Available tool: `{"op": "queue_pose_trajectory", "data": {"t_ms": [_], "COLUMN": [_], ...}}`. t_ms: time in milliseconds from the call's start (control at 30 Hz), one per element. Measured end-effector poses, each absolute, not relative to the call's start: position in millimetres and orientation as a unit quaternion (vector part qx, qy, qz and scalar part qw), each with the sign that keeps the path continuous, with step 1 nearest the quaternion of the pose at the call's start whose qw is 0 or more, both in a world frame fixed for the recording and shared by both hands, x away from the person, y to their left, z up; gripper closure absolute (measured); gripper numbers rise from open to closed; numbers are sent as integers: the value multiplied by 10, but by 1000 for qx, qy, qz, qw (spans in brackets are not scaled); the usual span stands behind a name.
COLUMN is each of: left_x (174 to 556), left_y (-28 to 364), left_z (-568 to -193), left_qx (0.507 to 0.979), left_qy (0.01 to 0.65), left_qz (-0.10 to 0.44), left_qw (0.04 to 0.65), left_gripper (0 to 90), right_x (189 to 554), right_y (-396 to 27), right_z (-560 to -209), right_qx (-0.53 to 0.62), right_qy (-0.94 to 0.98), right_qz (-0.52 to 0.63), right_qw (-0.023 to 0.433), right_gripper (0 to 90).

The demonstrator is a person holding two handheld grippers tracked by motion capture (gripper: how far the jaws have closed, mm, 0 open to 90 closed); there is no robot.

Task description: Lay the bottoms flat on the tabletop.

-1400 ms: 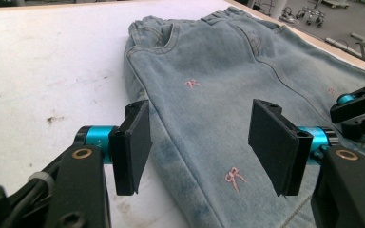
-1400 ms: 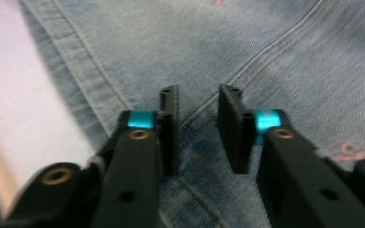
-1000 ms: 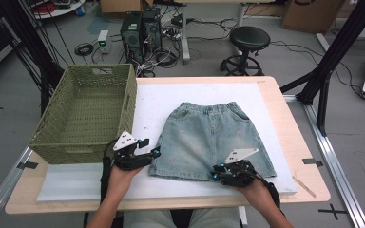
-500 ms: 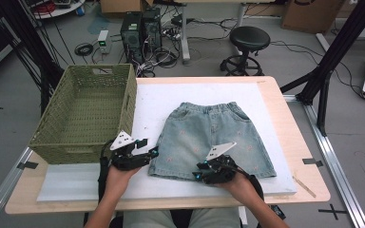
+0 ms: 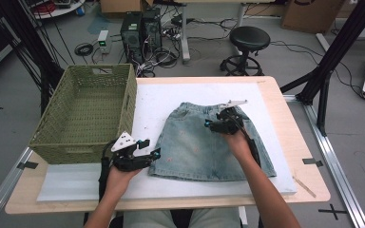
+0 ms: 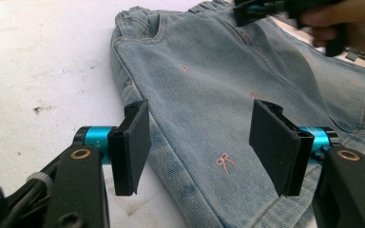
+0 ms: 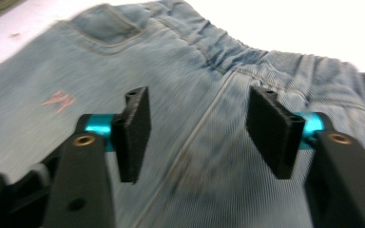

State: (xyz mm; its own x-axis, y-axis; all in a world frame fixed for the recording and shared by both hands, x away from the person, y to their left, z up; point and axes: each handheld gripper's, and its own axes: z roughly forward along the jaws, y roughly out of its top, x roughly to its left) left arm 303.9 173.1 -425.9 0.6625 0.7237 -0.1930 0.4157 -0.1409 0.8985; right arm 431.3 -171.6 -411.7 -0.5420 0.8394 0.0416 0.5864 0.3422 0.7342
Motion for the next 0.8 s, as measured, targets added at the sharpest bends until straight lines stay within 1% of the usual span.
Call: {"op": "queue_pose_trajectory", "data": {"t_ms": [167, 200, 333, 400, 467, 500, 567, 633, 700, 800], "left_x": [3044, 3043, 3052, 3059, 3060, 3061, 3062, 3063, 3061, 3066], "left_y": [1723, 1718, 1700, 1696, 1698, 1700, 1700, 1698, 1691, 1678], "left_z": [-4269, -4271, -4283, -4282, -4274, -4271, -4271, -4272, -4272, -4271], "left_qx": [743, 745, 748, 747, 747, 746, 744, 743, 744, 744], "left_qy": [383, 382, 379, 379, 378, 378, 380, 381, 379, 379], "left_qz": [142, 141, 138, 137, 138, 138, 138, 138, 138, 137], "left_qw": [530, 529, 527, 528, 530, 530, 532, 532, 533, 534], "left_gripper": [393, 392, 393, 393, 392, 393, 393, 393, 392, 393], "right_x": [4624, 4655, 4644, 4633, 4606, 4575, 4509, 4449, 4441, 4463], "right_y": [-1519, -1459, -1298, -1302, -1376, -1445, -1607, -1871, -2099, -2305], "right_z": [-4268, -4299, -4385, -4381, -4326, -4272, -4175, -4084, -4067, -4140], "right_qx": [474, 473, 448, 442, 431, 433, 442, 464, 485, 501], "right_qy": [806, 813, 824, 827, 830, 822, 801, 776, 768, 777], "right_qz": [323, 307, 291, 293, 315, 335, 372, 383, 362, 318], "right_qw": [144, 146, 189, 188, 163, 155, 158, 191, 208, 210], "right_gripper": [489, 490, 490, 476, 378, 370, 370, 382, 413, 430]}}
